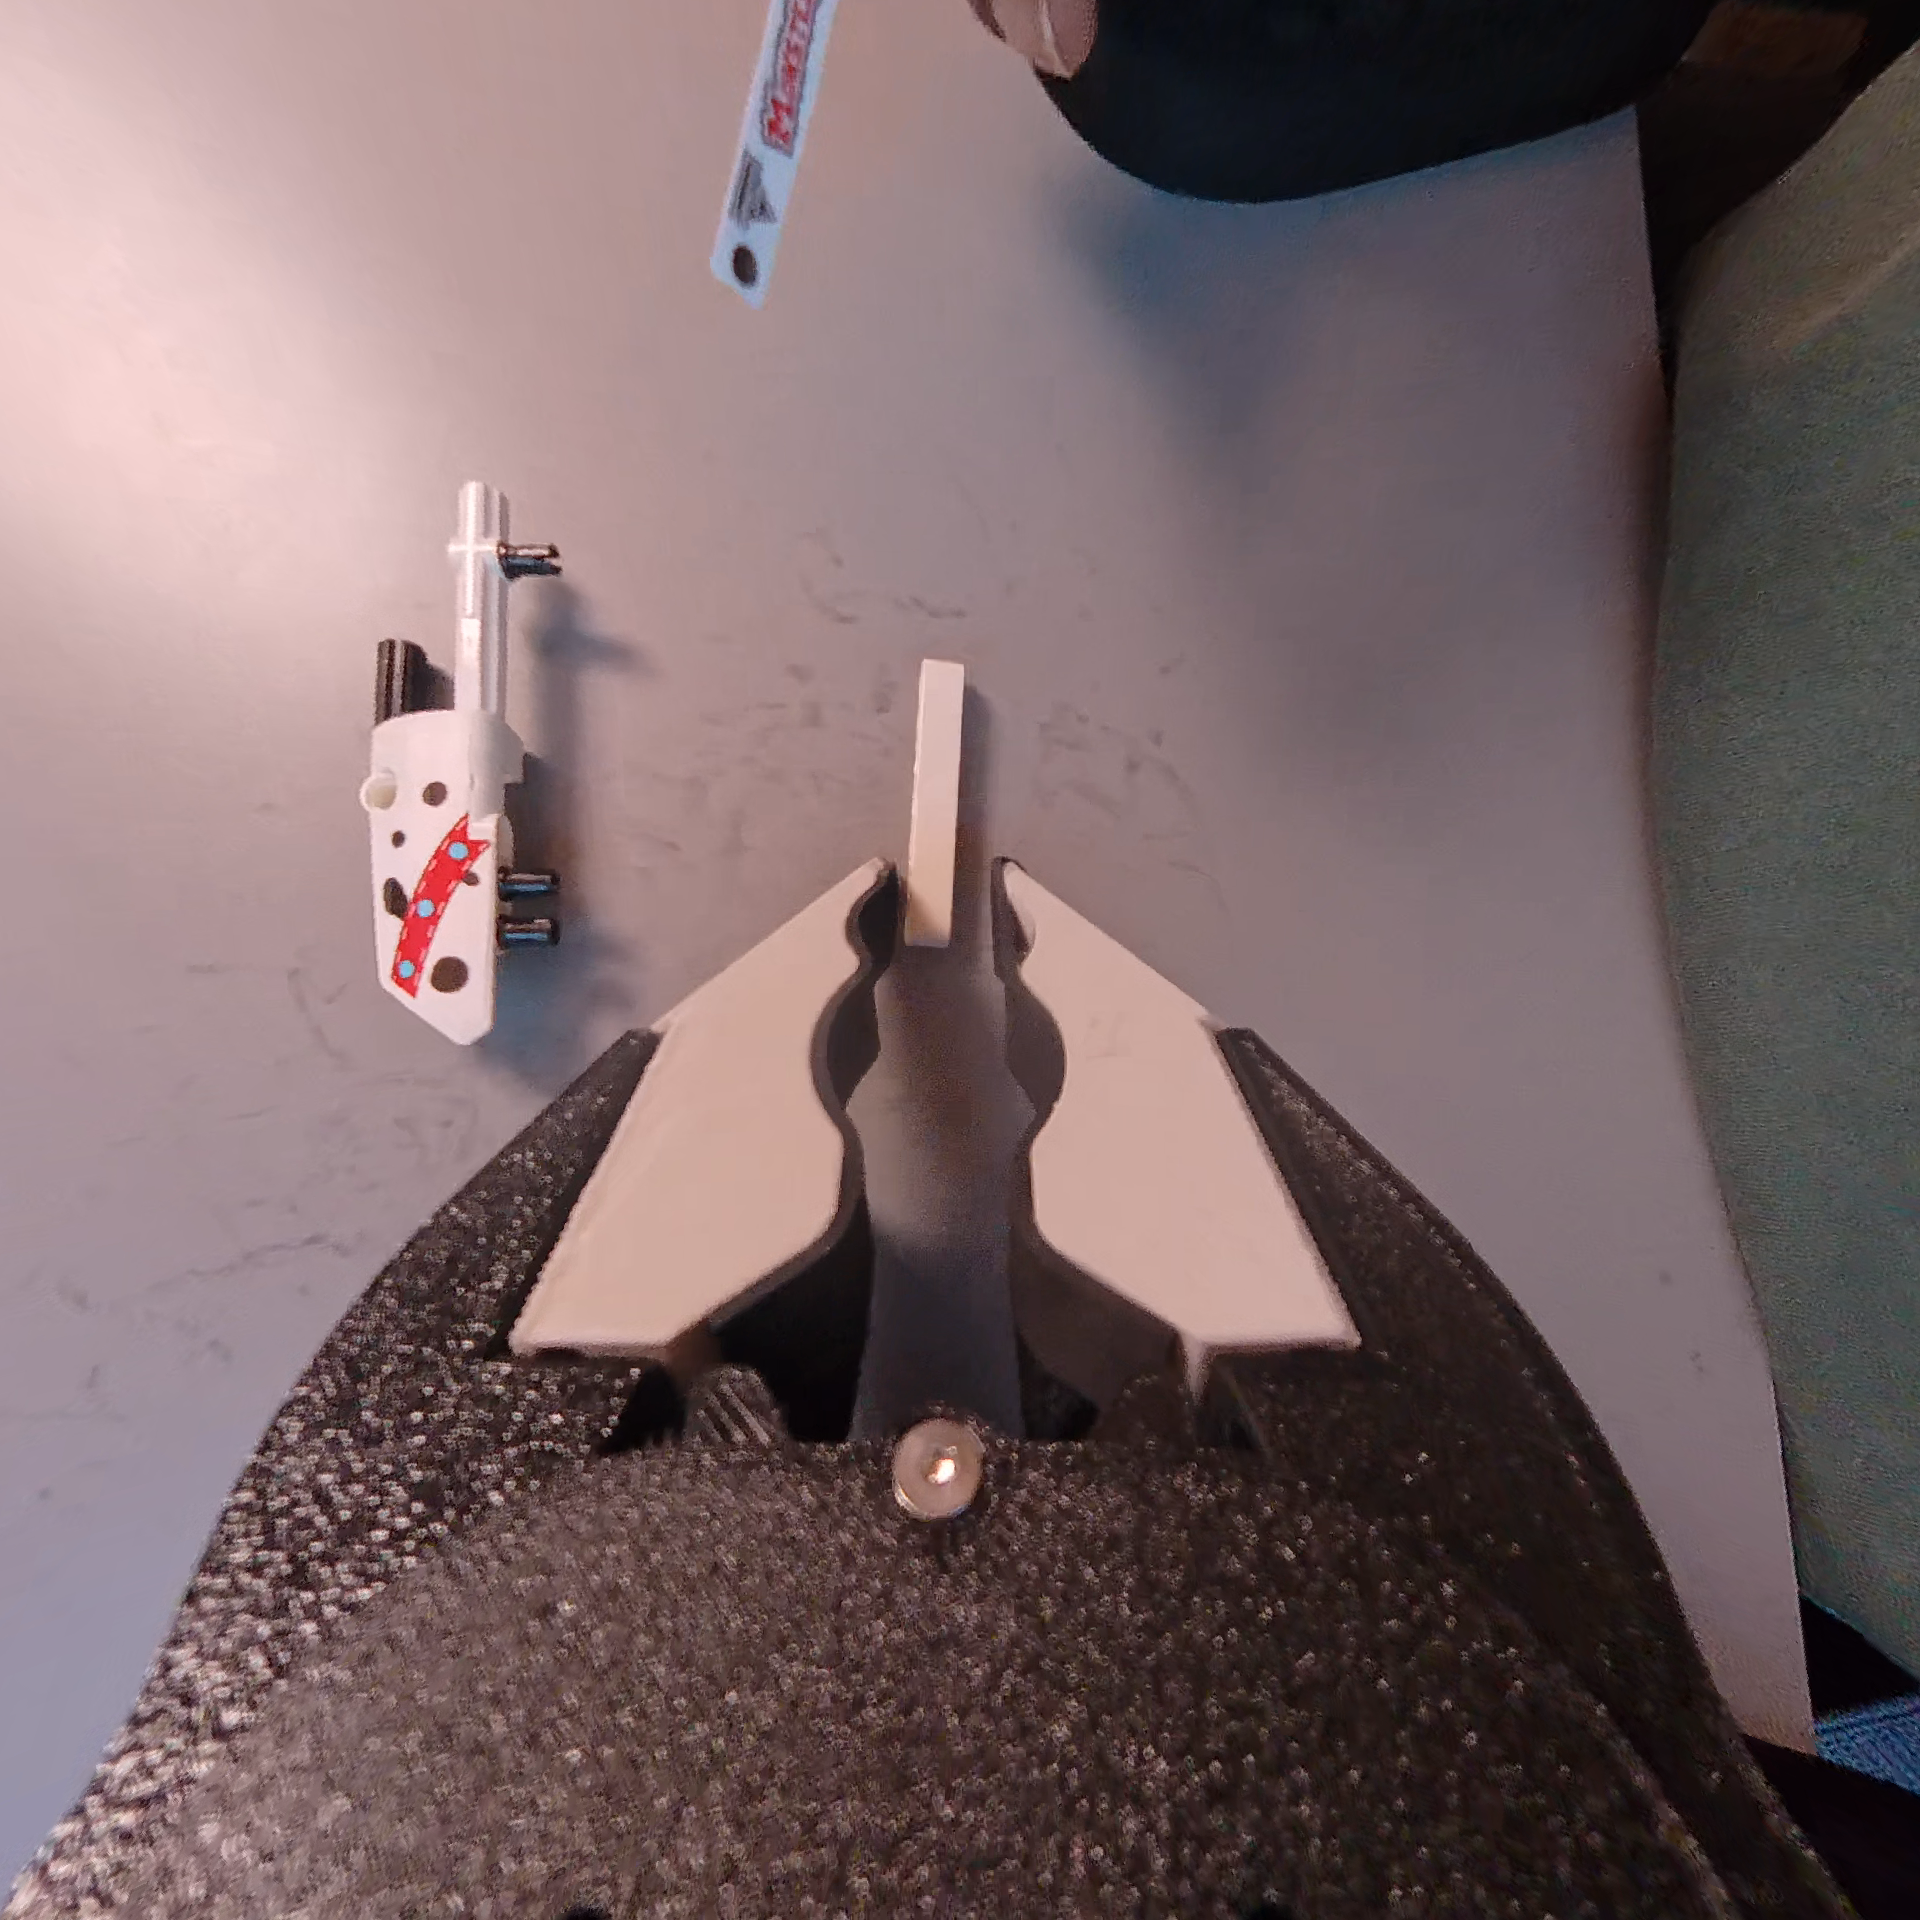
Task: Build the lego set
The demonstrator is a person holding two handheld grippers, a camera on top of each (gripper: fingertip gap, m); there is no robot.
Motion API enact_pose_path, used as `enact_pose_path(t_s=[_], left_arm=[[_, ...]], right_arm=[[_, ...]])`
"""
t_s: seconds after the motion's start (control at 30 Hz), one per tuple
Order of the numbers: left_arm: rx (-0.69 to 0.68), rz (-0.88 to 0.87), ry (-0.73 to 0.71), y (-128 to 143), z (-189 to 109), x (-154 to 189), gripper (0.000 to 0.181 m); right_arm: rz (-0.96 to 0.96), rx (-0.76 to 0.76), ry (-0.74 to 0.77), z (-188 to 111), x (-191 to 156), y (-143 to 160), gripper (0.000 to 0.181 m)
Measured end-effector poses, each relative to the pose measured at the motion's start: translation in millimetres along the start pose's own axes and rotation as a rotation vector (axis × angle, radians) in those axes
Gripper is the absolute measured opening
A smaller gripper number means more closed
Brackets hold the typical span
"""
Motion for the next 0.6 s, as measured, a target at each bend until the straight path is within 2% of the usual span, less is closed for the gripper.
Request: enact_pose_path(t_s=[0.33,0.4,0.6], left_arm=[[0.02,0.002,-0.018,3,-2,0,0.013],[0.026,0.01,-0.03,4,-1,1,0.008],[0.014,0.035,-0.046,-8,12,18,0.008]], right_arm=[[0.012,-0.018,0.004,1,0,1,0.0],[0.027,-0.033,-0.002,2,0,3,0.0],[0.126,-0.122,0.003,5,-4,18,0.0]])
Point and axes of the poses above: each gripper's, where its closed fingertips meet, z out along the fingers, y out of its underside, x = y × z across the jaws, the point moved 7 cm from there along -z, back along the fingers
